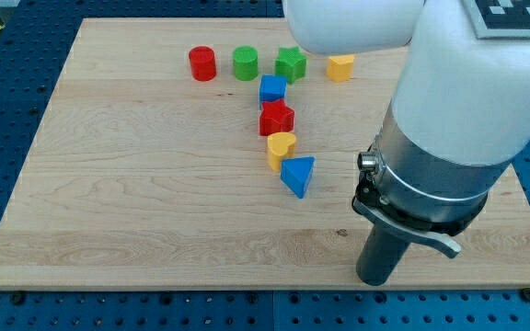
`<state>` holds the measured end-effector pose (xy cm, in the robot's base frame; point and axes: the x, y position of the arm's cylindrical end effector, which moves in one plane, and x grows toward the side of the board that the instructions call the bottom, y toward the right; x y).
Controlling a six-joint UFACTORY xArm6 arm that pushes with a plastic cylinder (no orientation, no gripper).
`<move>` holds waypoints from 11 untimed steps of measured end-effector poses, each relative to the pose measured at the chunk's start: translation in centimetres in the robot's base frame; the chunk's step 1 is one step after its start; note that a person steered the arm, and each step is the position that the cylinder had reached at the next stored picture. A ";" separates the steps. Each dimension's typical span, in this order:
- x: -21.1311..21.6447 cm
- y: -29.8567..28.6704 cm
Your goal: Point at blue triangle
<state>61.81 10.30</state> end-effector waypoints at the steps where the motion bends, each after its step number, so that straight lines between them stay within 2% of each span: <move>1: -0.2 -0.6; 3: -2.9 -5.3; 4: -3.0 -2.1; 5: -4.5 3.7; 6: -8.8 3.7; 7: -10.1 2.9; 11: -10.0 -3.5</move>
